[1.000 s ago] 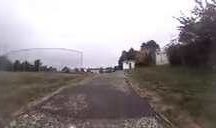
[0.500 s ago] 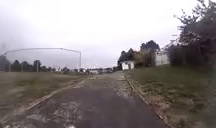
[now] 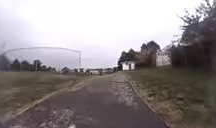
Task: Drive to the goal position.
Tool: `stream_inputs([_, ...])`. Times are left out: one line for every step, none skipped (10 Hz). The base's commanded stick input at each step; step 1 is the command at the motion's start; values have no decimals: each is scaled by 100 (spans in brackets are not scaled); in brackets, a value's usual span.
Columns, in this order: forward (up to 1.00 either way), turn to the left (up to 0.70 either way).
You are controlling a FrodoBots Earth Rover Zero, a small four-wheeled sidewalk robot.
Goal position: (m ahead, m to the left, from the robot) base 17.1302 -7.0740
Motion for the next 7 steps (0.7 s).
stream_inputs([60, 0])
stream_inputs([60, 0])
stream_inputs([60, 0])
stream_inputs([60, 0])
stream_inputs([60, 0])
stream_inputs([60, 0])
stream_inputs([60, 0])
